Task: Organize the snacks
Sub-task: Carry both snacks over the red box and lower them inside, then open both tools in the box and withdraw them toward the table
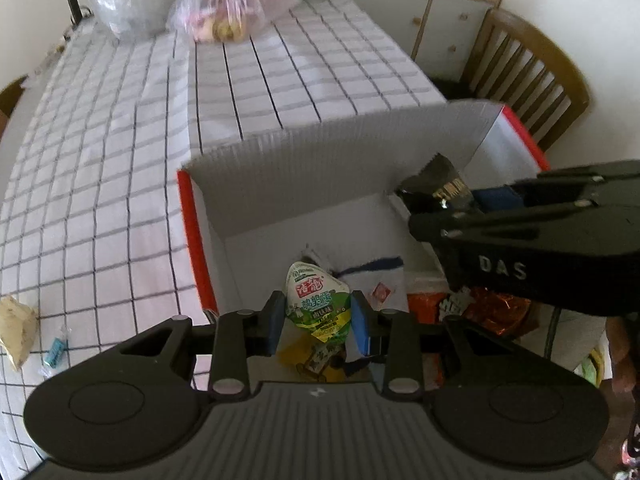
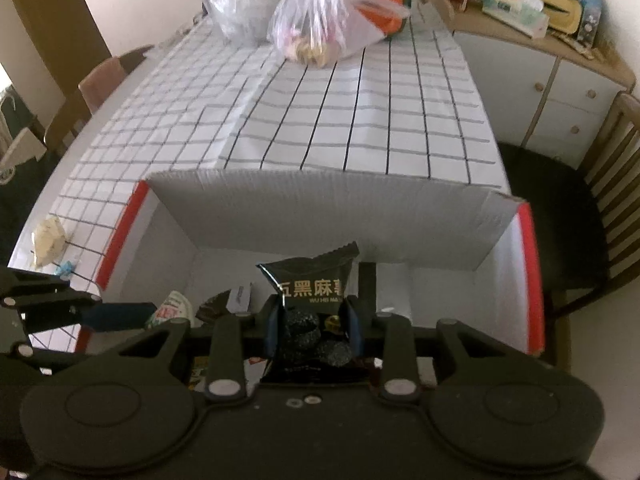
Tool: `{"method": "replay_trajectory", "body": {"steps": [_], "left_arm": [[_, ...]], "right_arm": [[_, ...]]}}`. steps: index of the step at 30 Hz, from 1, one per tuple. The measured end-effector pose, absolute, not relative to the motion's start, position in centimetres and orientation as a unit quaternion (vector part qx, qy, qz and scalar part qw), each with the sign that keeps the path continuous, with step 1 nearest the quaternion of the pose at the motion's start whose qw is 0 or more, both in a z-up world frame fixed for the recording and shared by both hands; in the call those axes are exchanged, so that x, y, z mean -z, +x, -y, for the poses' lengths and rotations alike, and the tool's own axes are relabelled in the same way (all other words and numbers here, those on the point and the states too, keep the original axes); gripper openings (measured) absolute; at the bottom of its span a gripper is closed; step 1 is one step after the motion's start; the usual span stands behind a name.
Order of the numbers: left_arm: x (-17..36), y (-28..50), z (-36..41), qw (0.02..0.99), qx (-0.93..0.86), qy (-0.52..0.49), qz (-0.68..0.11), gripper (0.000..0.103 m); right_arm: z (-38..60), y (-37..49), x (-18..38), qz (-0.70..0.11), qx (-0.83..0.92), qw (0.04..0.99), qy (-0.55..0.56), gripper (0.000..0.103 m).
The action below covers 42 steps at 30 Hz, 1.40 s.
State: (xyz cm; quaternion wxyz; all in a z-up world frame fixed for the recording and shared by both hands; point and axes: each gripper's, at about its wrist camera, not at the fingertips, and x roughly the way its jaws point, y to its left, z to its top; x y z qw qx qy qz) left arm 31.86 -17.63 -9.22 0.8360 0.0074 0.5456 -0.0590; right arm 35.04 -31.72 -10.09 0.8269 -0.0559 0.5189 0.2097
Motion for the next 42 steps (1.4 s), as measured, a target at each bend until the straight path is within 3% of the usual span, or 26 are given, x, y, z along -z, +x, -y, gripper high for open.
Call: {"method": "replay_trajectory", "body": {"steps": [17,25,28,32,42], "left_arm": [[11.4,32.5,18.2,0.817,0.042,0.014,-0.575,0.036],[10.5,31.7,18.0,0.827,0.042,0.003,-0.561,0.046],[9.7,31.2,17.6,0.835,0.041,-0.001,-0.549,0.051],[8.3,30.2,17.2,0.847,0.042,-0.004,-0.530,0.054],[4.8,27.0,15.7,0.876,0.035,0.000,-0.482,0.056]], "right_arm": [[31.0,35.8,11.6,-0.542,-0.228,0.807,-0.056,0.036],[31.8,35.1,10.1,-0.530,-0.231,0.815,-0.036,0.041],[32.1,34.6,9.1,-0.521,-0.237,0.820,-0.033,0.046],[32.7,33.7,7.5,-0.501,-0.242,0.830,-0.026,0.061],[32.8,31.0,4.0,-0.455,-0.253,0.854,-0.017,0.081]]}}
